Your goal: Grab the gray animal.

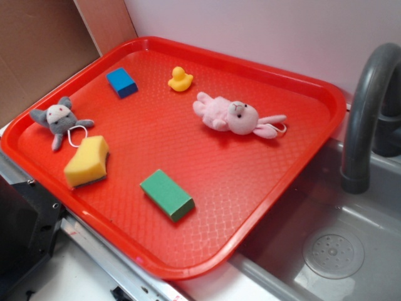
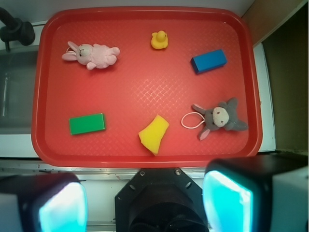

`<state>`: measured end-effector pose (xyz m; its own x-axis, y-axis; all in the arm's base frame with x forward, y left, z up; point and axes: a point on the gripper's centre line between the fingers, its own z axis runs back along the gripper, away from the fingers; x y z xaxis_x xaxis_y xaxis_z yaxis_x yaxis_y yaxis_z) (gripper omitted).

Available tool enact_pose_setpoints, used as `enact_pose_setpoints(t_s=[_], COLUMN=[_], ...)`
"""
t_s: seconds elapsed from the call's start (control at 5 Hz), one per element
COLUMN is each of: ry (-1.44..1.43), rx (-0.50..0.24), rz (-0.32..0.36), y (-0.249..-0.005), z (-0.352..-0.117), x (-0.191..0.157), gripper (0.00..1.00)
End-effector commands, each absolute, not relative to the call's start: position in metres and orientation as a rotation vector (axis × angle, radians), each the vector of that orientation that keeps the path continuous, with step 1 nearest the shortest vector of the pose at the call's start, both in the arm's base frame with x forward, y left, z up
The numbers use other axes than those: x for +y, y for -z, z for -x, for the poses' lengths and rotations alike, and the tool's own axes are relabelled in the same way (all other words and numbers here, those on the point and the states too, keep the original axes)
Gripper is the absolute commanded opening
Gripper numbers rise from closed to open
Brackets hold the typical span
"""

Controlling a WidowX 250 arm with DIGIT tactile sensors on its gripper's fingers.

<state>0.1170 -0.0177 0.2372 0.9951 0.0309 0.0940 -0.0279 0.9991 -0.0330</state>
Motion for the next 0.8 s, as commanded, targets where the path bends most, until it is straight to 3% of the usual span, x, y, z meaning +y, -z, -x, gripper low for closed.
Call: enact_pose_setpoints(t_s=[0.0,0.2,0.4,0.6], ry=[-0.029,-0.279,-0.531,-0.780], rx=[-0.095,-0.119,-0.106,-0.093], rz=[0.032,0.035,0.036,0.006], y=[-0.237,-0.233,-0.214,-0.186], z=[-0.117,-0.129,-0.143,-0.143], x=[-0.018,0.005,0.031,0.065], gripper=[1.00,1.00,1.00,1.00])
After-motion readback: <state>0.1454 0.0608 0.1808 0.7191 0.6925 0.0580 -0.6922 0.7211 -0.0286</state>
